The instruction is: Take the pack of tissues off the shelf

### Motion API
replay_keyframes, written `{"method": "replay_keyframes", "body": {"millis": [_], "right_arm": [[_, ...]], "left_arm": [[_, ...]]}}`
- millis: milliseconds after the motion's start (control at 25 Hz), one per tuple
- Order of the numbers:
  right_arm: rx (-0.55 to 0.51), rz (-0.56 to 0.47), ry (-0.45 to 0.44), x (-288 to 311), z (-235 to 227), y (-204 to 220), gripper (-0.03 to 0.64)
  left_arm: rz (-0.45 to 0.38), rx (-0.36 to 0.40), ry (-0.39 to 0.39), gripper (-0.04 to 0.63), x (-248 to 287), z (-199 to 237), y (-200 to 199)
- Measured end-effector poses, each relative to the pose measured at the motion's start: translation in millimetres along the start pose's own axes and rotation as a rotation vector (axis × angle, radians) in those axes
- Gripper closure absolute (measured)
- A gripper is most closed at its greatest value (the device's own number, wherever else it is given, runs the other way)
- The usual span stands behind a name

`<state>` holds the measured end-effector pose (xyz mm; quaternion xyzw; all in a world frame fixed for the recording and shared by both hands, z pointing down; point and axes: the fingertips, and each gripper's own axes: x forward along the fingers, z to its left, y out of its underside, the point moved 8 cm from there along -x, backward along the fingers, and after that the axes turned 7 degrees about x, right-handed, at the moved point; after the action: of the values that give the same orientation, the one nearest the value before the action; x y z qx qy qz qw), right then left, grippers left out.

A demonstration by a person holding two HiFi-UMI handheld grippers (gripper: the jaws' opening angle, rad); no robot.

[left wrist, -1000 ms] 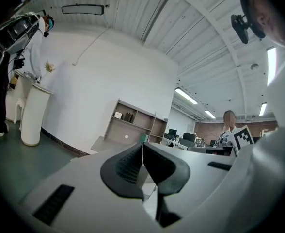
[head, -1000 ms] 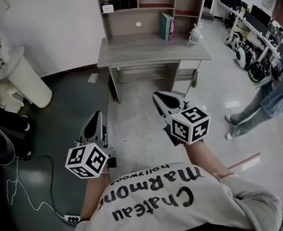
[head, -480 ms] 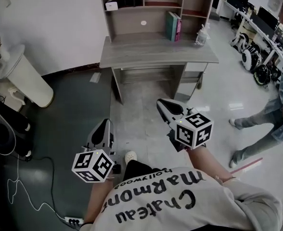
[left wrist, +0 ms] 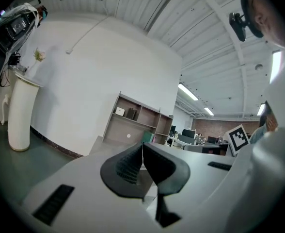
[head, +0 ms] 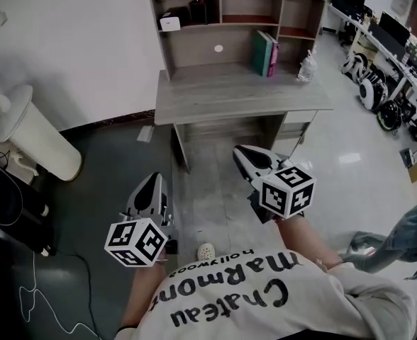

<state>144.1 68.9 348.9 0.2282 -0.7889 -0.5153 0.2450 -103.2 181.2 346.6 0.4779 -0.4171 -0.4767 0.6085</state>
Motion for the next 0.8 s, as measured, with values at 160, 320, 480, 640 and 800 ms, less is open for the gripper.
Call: {"method": "replay_keyframes", "body": {"millis": [160, 320, 480, 640, 800], "right_arm": [[-0.005, -0.023, 0.013, 34.9, -3.0, -20.9, 0.611], [-0.010, -0.044, 0.026, 68.9, -6.0, -38.1, 0.611], [-0.016, -0.059, 0.033, 103.3, -7.7, -50.3, 0.611], [-0.023, -0.062, 0.035, 130.2, -6.4, -53.8, 0.611], [-0.022, -0.055, 0.039, 149.3, -5.7, -50.0, 0.611]], "left_arm": [[-0.007, 0.010, 0.010, 0.577, 27.2, 30.4, -19.0], [-0.018, 0.021, 0.027, 0.577, 51.2, 58.5, -35.2], [-0.032, 0.022, 0.039, 0.577, 71.6, 88.5, -46.8], [-0.052, 0.010, 0.047, 0.577, 85.4, 113.9, -53.8], [-0.046, -0.006, 0.043, 0.577, 93.5, 134.7, -52.9]]}}
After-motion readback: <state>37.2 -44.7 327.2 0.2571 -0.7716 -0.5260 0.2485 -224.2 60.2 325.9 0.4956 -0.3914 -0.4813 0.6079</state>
